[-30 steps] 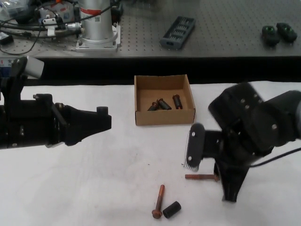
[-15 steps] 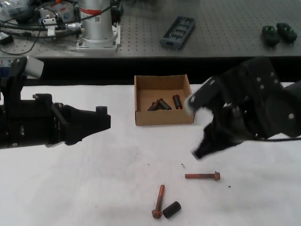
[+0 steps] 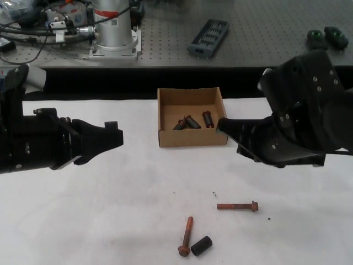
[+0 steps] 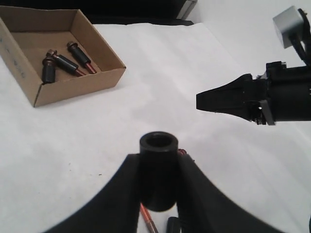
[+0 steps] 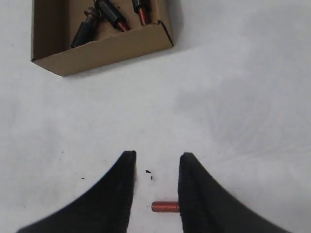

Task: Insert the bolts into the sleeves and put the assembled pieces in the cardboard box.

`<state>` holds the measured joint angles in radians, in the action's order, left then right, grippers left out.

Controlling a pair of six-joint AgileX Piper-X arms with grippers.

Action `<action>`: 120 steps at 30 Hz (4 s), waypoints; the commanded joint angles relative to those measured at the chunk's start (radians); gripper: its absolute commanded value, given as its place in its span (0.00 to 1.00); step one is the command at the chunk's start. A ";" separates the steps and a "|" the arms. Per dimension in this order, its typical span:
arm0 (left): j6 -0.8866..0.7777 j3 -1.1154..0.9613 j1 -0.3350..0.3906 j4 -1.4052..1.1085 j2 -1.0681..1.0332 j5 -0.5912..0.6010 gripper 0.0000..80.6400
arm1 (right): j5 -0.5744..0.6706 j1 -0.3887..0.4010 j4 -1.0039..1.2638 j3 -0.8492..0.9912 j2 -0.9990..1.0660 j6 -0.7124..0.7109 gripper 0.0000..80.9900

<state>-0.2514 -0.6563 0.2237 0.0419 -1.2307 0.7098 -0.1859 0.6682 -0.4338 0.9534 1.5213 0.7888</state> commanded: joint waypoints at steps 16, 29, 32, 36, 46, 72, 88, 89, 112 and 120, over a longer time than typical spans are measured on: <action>-0.078 -0.005 0.004 -0.021 0.024 -0.025 0.10 | -0.050 0.071 -0.017 0.006 0.132 0.631 0.30; 0.073 -0.005 0.004 -0.021 0.027 -0.111 0.10 | -0.026 0.068 -0.058 0.006 0.197 0.848 0.30; 0.095 0.002 0.022 -0.021 0.027 -0.124 0.10 | -0.035 0.068 -0.064 0.006 0.200 0.848 0.30; 0.148 0.020 0.086 -0.021 0.027 -0.159 0.10 | -0.040 0.064 -0.069 0.006 0.219 0.848 0.30; 0.157 0.046 0.182 -0.071 0.035 -0.188 0.10 | -0.007 0.016 -0.055 -0.013 0.247 0.814 0.30; 0.183 0.053 0.180 -0.072 0.170 -0.233 0.10 | 0.068 -0.107 0.052 -0.013 0.250 0.692 0.30; 0.183 0.053 0.180 -0.072 0.170 -0.233 0.10 | 0.138 -0.049 -0.049 -0.013 0.250 0.767 0.30; 0.183 0.053 0.180 -0.072 0.170 -0.233 0.10 | 0.148 -0.049 -0.048 -0.013 0.250 0.767 0.30; 0.183 0.053 0.180 -0.072 0.170 -0.235 0.10 | 0.169 -0.125 -0.131 -0.013 0.150 0.668 0.30; 0.183 0.053 0.180 -0.072 0.170 -0.235 0.10 | 0.195 -0.062 -0.061 -0.013 0.140 0.759 0.30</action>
<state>-0.0789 -0.6002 0.4014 -0.0112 -1.0704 0.4814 0.0000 0.5895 -0.5067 0.9375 1.6754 1.5121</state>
